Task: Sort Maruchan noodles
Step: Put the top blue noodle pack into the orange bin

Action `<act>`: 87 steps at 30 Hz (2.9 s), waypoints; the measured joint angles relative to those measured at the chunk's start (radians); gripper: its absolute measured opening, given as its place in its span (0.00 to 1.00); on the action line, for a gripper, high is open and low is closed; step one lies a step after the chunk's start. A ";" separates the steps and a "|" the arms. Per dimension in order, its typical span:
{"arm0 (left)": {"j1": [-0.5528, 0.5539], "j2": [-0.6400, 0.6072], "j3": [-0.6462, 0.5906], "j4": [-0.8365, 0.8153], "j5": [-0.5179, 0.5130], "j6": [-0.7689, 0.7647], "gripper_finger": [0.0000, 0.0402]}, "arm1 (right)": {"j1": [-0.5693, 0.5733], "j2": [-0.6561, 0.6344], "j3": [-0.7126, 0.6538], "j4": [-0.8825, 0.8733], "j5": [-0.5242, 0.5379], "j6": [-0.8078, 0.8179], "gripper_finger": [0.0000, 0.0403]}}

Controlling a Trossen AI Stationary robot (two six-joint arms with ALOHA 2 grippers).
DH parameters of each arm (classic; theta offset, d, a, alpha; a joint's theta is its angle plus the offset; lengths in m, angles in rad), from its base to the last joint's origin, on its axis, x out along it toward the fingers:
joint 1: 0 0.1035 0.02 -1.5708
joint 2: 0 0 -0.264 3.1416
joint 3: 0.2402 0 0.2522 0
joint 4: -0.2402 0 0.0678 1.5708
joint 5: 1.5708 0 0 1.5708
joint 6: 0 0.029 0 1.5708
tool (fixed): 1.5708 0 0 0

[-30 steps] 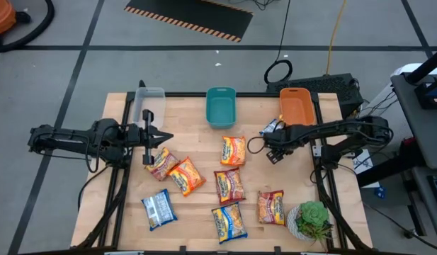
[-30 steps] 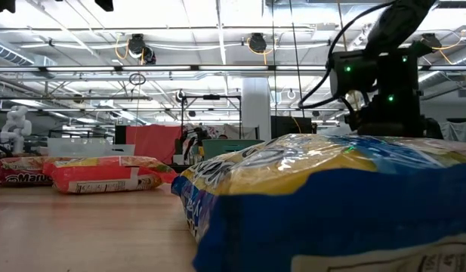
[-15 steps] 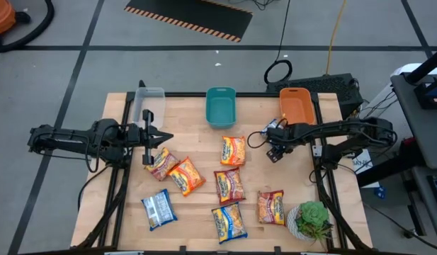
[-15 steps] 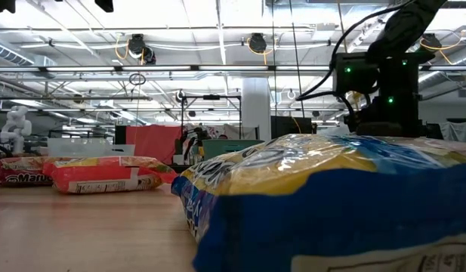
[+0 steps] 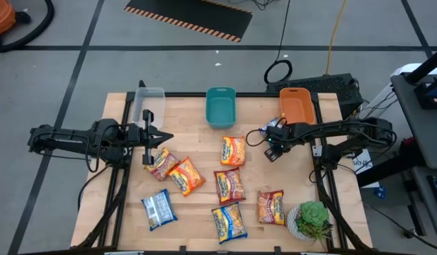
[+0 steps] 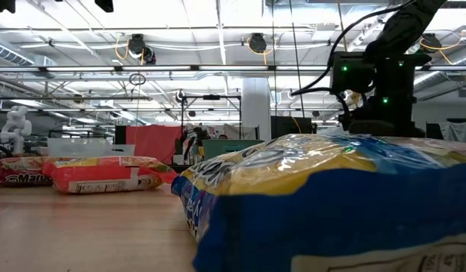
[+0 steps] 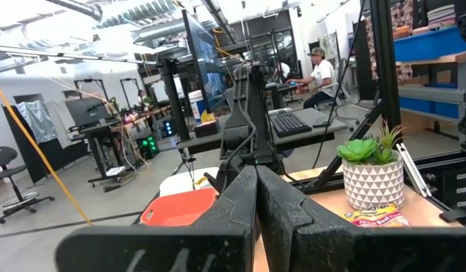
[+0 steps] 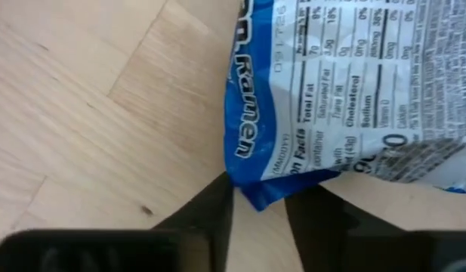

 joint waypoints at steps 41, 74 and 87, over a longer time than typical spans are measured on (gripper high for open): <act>0.000 0.096 -0.001 0.004 -0.176 0.054 0.18 | 0.055 -0.391 -0.002 0.051 -0.079 -0.274 0.00; 0.001 0.548 0.045 0.352 -0.289 0.217 0.59 | 0.055 -0.406 -0.001 0.385 -0.080 -0.304 0.00; 0.000 0.807 0.269 0.152 -0.287 0.070 0.90 | 0.084 -0.406 0.000 0.477 -0.139 -0.275 0.00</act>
